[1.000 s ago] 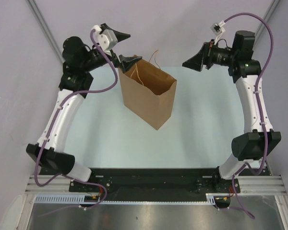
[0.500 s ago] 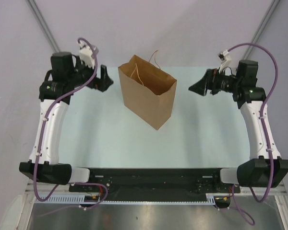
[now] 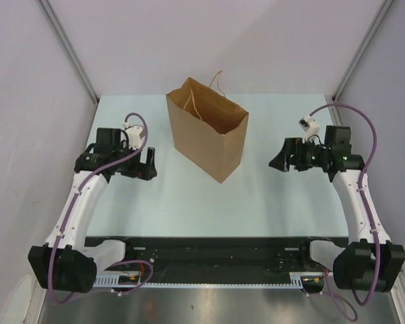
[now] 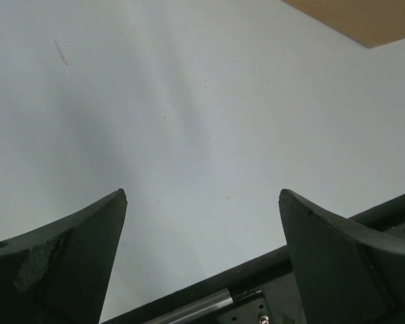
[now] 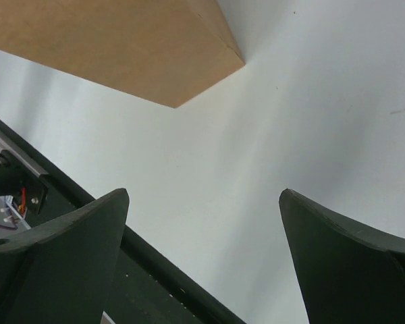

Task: Pack the takeout coffee

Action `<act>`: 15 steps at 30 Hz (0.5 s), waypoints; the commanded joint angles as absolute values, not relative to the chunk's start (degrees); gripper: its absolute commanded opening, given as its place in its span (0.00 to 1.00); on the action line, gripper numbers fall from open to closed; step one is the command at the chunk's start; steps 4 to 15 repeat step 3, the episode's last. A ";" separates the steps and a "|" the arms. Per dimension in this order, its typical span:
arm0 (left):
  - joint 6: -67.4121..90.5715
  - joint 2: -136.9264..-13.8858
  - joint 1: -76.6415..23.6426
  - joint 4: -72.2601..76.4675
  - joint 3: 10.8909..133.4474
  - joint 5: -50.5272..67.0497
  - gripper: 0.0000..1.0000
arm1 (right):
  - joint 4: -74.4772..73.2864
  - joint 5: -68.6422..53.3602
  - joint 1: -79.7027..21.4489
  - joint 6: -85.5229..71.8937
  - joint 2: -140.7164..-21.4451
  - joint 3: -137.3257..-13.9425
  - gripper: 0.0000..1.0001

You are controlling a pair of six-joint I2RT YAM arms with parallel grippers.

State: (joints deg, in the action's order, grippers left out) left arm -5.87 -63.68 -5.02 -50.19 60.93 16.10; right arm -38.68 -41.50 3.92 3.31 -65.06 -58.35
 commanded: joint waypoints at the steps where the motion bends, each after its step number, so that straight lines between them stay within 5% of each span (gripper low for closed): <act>1: -4.57 -62.05 -5.01 -46.93 60.29 13.01 0.99 | -36.83 -39.38 4.74 4.66 -60.39 -57.04 1.00; 15: -4.57 -62.40 -4.57 -47.55 61.95 13.88 1.00 | -36.04 -40.68 6.23 3.26 -60.03 -57.04 1.00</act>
